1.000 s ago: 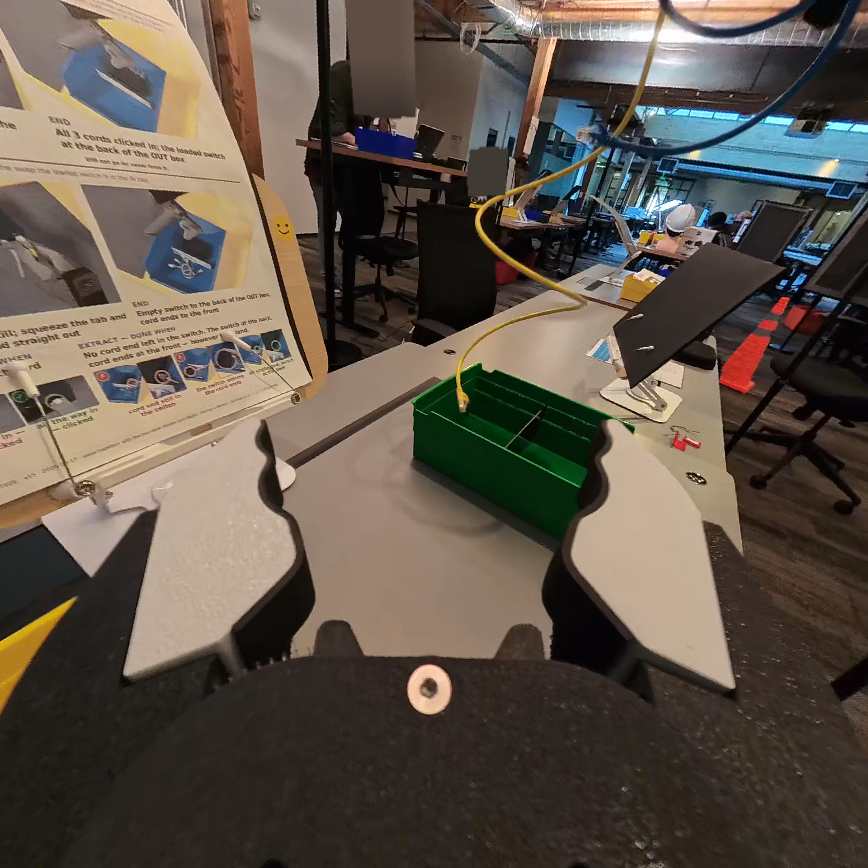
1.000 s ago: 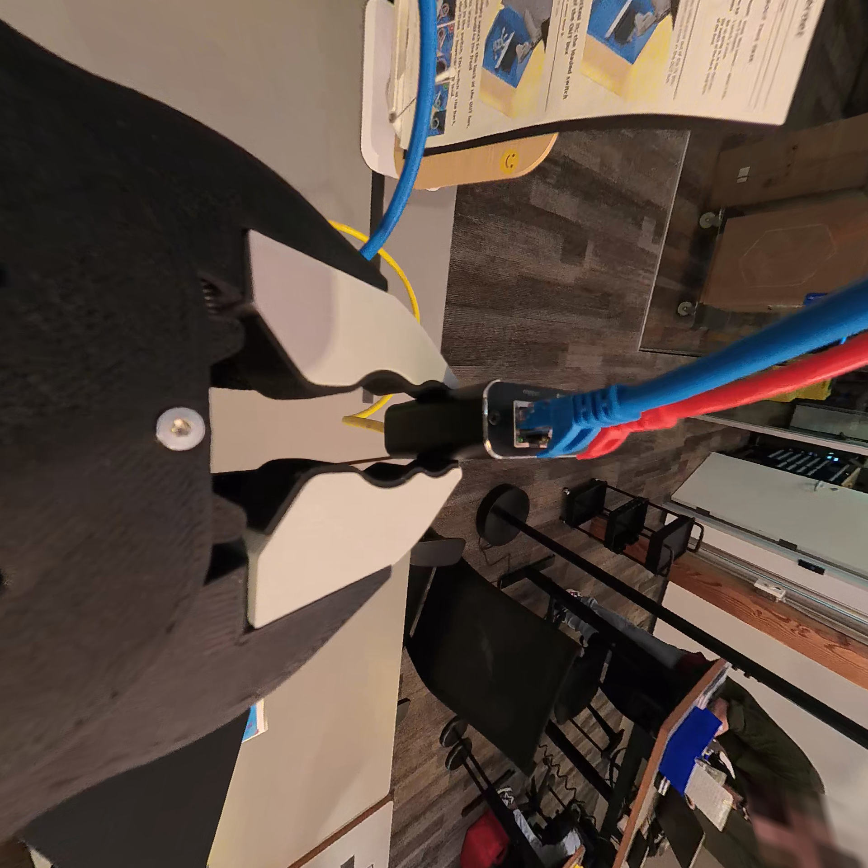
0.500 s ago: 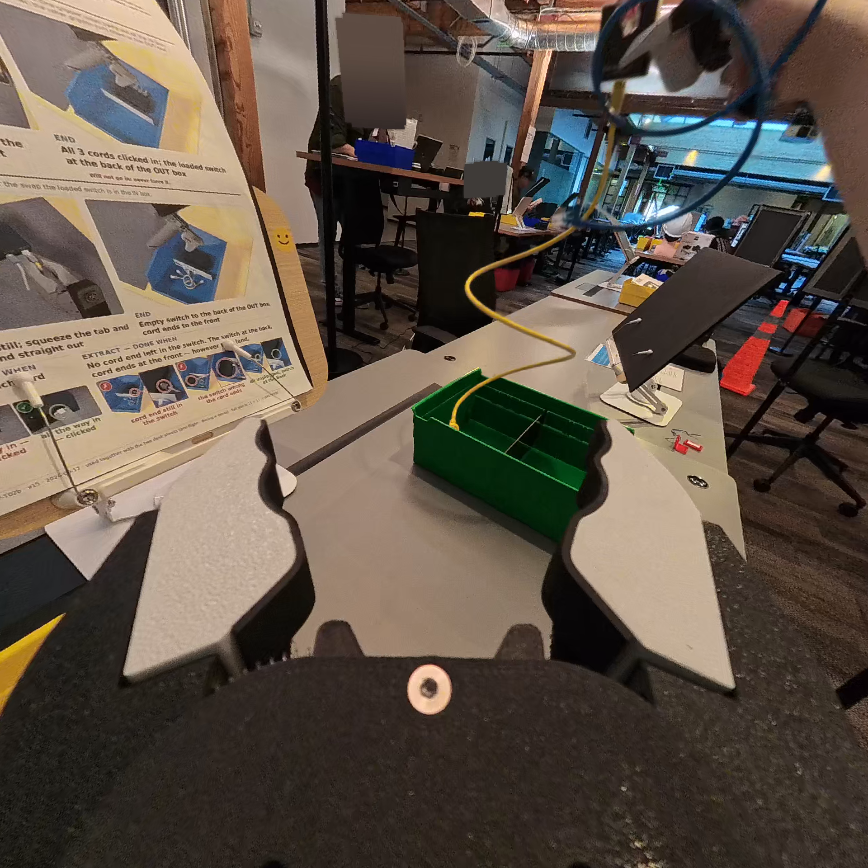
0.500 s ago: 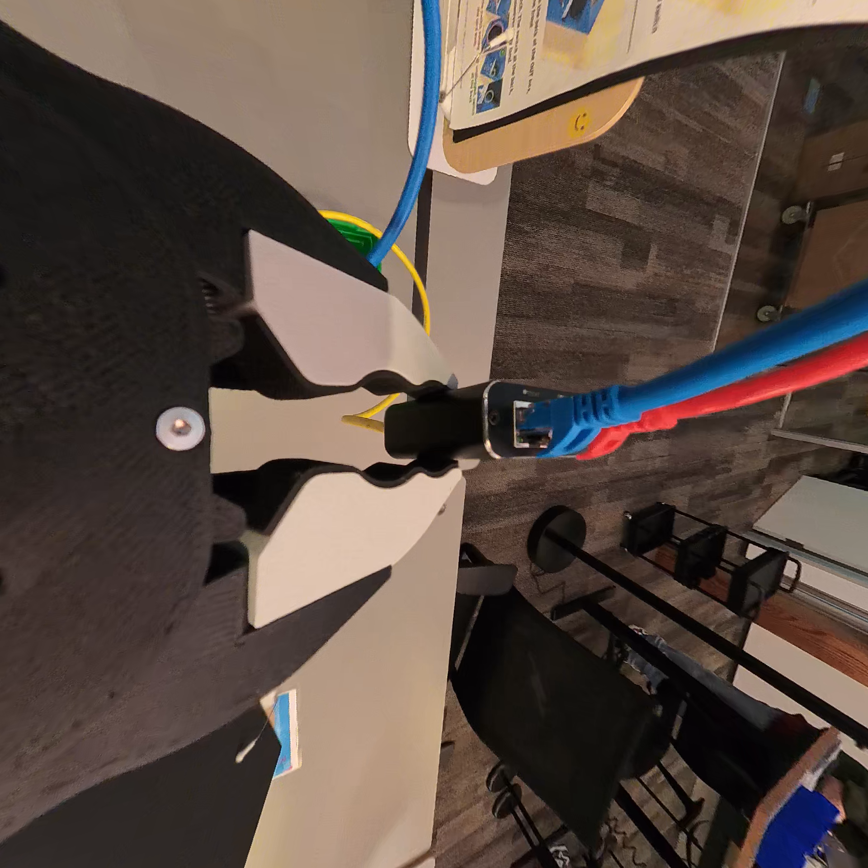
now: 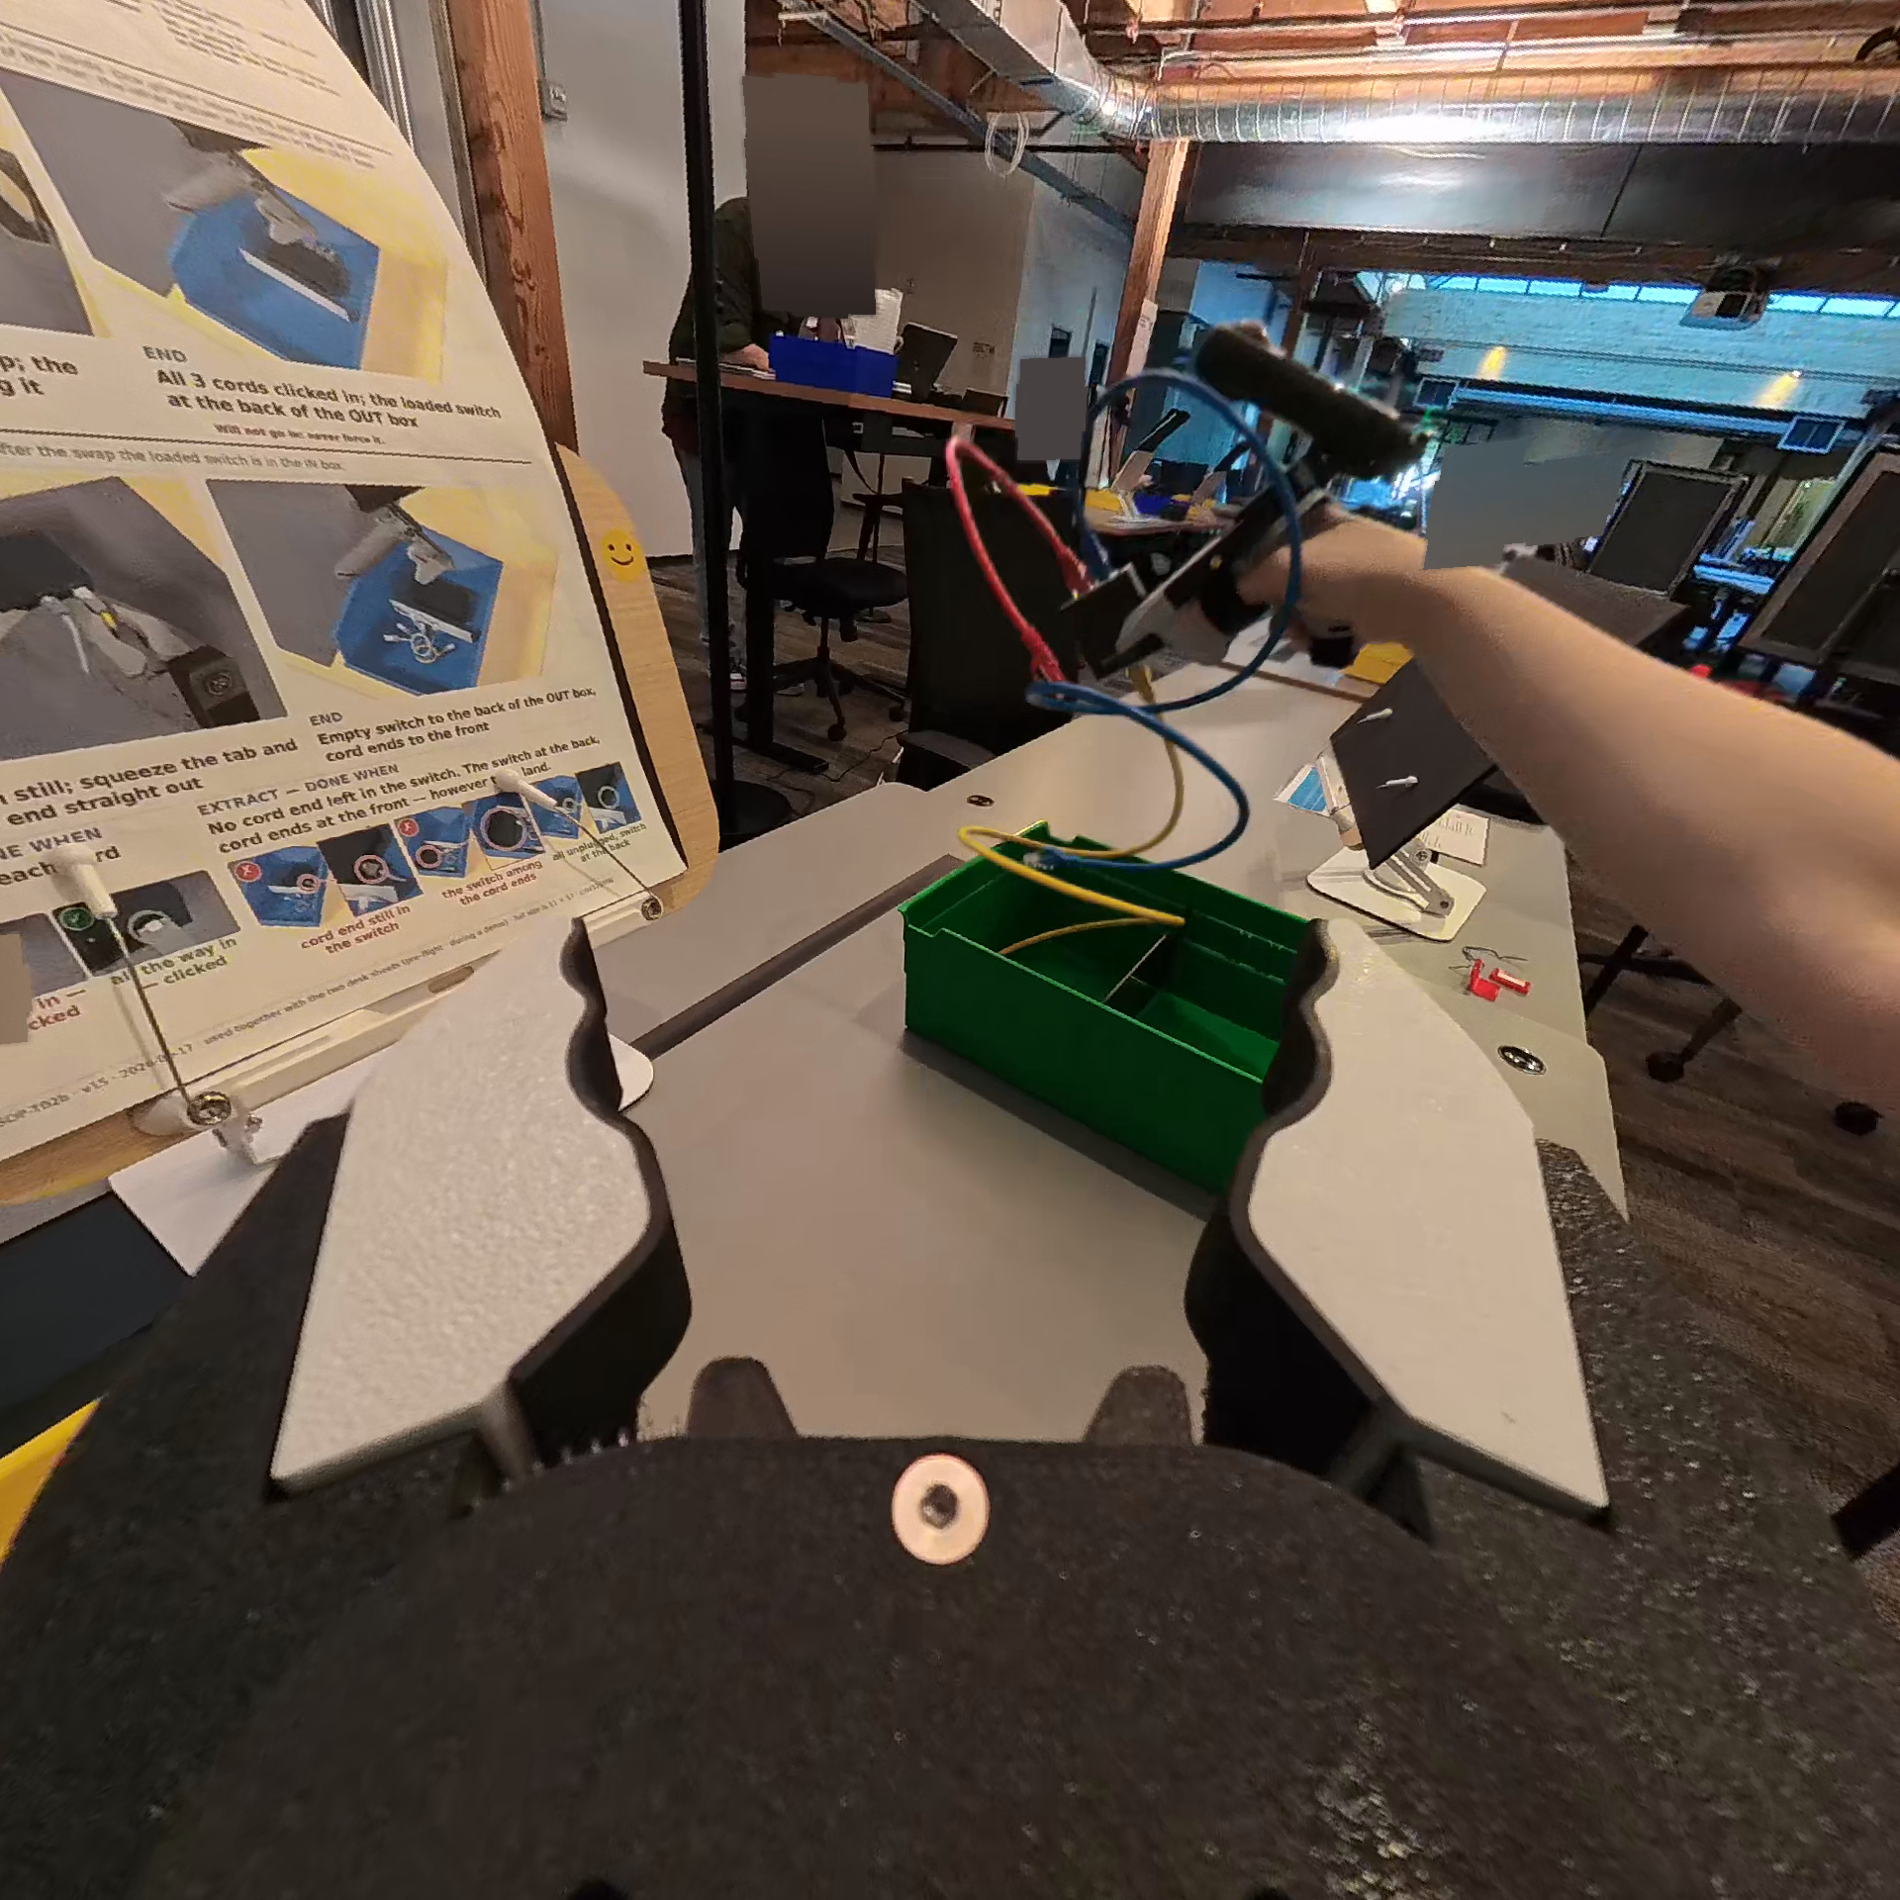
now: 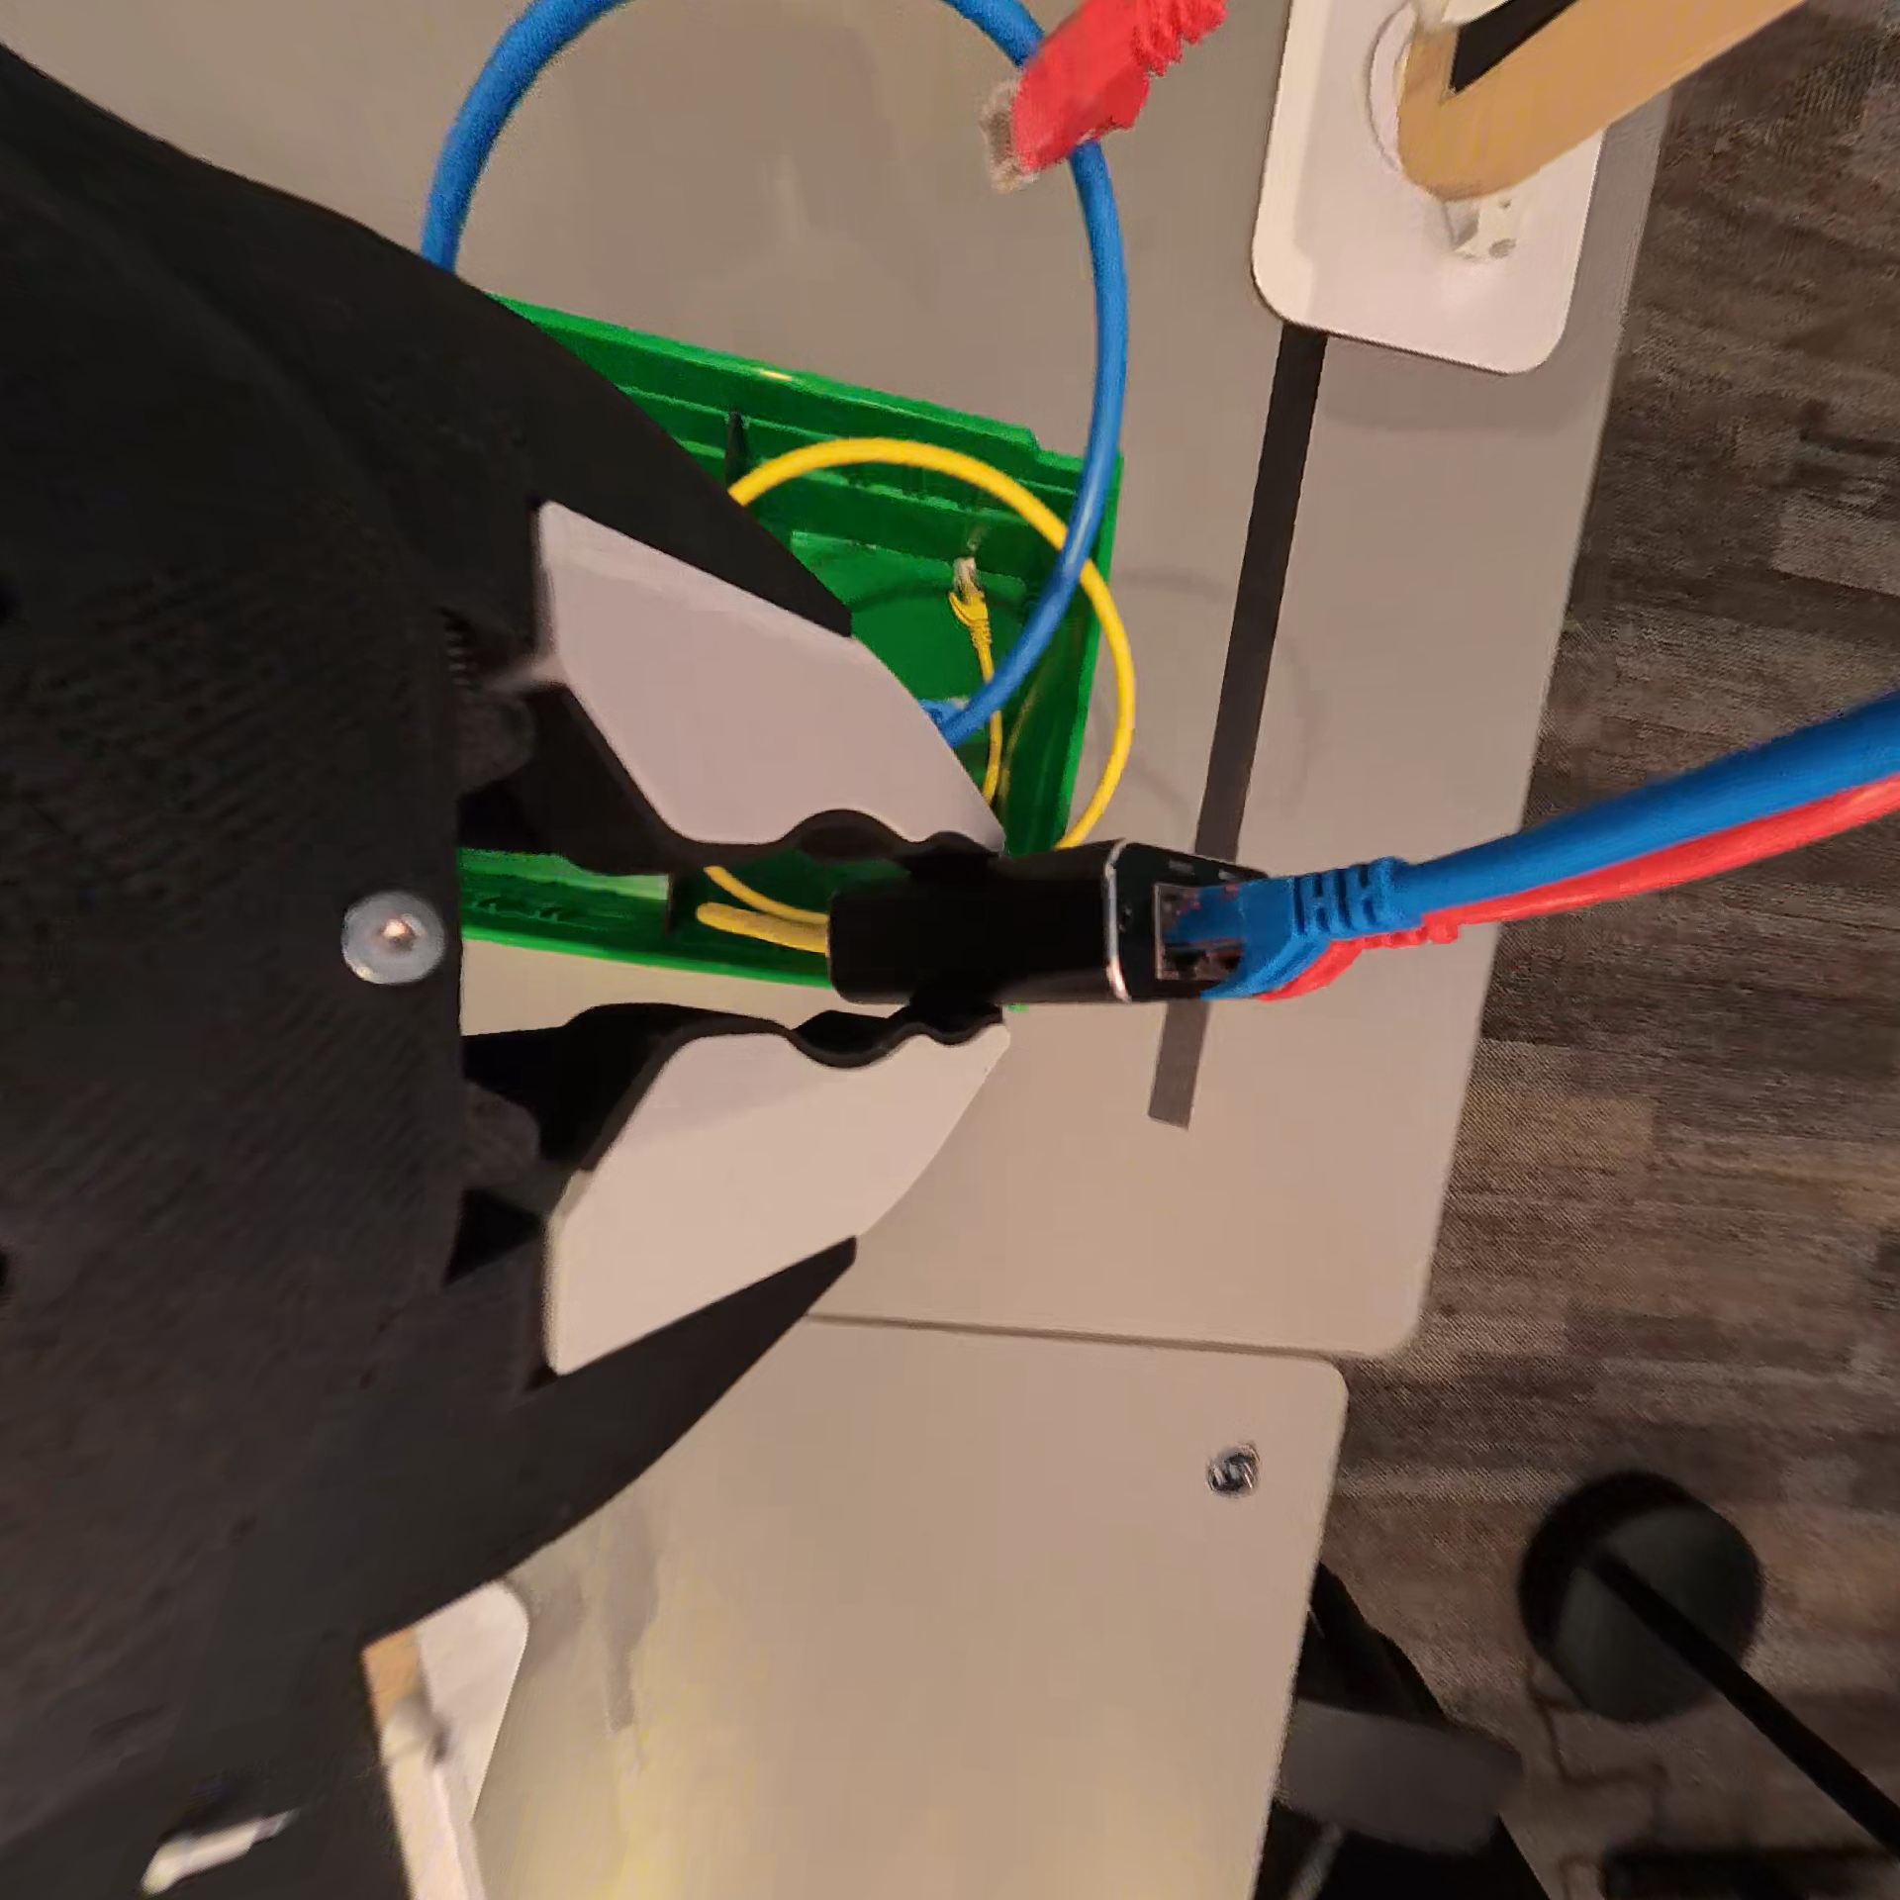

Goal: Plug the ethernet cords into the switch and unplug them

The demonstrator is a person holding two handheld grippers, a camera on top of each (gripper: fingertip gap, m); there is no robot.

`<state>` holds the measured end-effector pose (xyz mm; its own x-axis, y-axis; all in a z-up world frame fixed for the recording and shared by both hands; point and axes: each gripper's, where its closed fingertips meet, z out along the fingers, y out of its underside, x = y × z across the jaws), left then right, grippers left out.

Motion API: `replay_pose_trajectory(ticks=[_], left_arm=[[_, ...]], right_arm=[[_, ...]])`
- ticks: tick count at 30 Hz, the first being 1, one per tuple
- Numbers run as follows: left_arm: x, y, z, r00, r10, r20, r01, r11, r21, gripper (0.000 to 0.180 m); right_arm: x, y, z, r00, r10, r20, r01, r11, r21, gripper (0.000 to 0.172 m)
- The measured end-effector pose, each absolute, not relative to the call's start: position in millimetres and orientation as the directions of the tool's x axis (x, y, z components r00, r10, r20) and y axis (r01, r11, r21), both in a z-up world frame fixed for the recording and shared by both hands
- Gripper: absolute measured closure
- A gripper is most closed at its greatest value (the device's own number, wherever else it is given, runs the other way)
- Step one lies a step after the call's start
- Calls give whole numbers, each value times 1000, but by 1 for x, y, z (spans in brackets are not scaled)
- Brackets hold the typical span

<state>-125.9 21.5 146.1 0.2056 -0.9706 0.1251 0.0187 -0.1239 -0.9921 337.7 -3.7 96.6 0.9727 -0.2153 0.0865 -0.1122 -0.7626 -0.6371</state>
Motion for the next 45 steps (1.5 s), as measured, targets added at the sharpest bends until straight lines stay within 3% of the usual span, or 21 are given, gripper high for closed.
replay_pose_trajectory(ticks=[7, 15, 17, 21, 26, 34, 45], left_arm=[[-122, 23, 142, 216, -971, 108, 2, -110, -994, 58], [-116, 23, 135, 220, -971, 93, -27, -101, -995, 59], [-116, 23, 135, 226, -970, 87, -28, -95, -995, 59], [-115, 23, 136, 224, -971, 82, -24, -89, -996, 60], [-110, 23, 130, 226, -971, 73, -42, -85, -995, 60], [-105, 21, 126, 226, -972, 65, -59, -80, -995, 60], [-106, 18, 128, 220, -973, 64, -55, -78, -995, 60]], right_arm=[[322, 7, 18, 986, -149, -76, -165, -806, -569, 146], [298, 14, -37, 995, 71, -76, 19, -846, -533, 145], [294, 16, -35, 989, 122, -88, 49, -814, -579, 145], [269, 13, -42, 920, 392, -9, 290, -697, -656, 145], [245, 10, -54, 783, 605, 145, 546, -558, -624, 145], [242, 7, -81, 794, 607, 20, 491, -622, -610, 145], [234, 7, -109, 809, 586, 37, 500, -654, -567, 145]])
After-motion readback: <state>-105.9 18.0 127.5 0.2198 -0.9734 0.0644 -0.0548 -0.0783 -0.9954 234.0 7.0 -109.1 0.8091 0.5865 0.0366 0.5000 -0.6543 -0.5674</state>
